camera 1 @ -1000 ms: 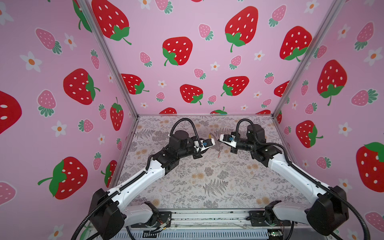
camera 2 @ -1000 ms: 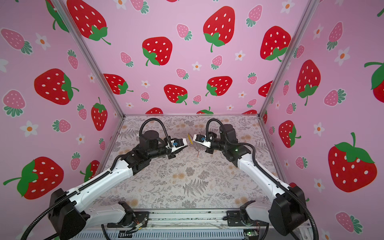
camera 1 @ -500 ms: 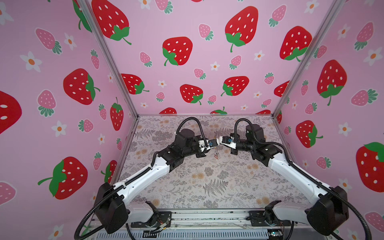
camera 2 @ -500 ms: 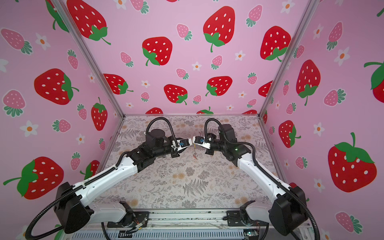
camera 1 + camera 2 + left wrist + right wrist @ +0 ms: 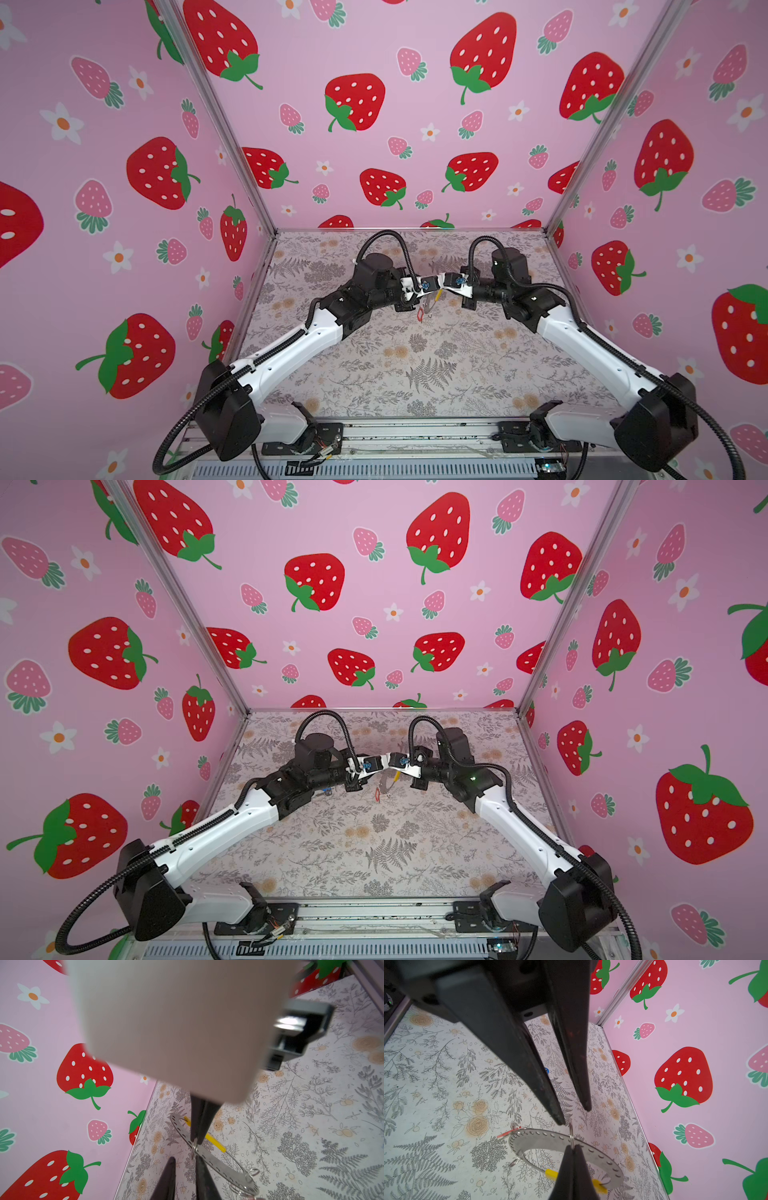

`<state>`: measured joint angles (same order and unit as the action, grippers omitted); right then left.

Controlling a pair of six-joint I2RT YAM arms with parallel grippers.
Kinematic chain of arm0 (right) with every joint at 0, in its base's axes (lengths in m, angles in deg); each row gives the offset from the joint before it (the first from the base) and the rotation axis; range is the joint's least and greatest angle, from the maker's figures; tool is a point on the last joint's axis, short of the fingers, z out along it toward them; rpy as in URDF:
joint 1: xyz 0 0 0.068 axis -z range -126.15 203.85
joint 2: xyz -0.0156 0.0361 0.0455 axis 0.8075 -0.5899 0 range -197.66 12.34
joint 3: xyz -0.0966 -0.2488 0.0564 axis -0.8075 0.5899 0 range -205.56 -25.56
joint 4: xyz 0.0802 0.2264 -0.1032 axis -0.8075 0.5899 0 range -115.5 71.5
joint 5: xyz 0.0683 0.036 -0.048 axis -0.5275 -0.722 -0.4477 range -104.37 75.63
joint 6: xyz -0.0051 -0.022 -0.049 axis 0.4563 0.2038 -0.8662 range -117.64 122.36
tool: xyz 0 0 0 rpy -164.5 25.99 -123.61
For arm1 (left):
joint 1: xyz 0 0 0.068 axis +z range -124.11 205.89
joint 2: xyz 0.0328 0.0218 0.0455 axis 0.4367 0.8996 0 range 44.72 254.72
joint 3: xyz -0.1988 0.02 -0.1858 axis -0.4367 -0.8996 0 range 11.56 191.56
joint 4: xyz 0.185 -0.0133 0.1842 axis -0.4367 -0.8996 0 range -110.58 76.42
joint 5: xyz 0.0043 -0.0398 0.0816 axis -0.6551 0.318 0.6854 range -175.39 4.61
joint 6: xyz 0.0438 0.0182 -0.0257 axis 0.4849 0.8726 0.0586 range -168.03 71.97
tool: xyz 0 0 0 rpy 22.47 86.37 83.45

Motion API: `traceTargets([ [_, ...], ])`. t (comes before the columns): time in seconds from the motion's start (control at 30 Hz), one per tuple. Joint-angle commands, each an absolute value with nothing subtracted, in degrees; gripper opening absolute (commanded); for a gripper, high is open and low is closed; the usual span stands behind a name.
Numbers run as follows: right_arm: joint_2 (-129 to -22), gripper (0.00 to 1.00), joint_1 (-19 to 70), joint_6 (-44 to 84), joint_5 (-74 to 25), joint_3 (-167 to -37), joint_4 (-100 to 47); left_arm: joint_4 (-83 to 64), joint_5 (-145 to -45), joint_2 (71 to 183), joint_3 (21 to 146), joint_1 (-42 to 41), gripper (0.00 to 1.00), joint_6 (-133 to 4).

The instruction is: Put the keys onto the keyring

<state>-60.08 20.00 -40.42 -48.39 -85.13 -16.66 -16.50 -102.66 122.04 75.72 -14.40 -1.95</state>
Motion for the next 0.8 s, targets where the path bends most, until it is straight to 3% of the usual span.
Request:
traceTargets([
  [0.0, -58.4, 0.00, 19.3, -41.8, -50.1, -87.1, -16.6, -18.5, -103.6, 123.1, 77.9, -14.9, 0.21, 0.3],
  [0.77, -56.9, 0.00, 19.6, -39.4, -51.7, -84.9, -19.3, -9.6, -116.4, 119.3, 71.5, -8.5, 0.25, -9.8],
])
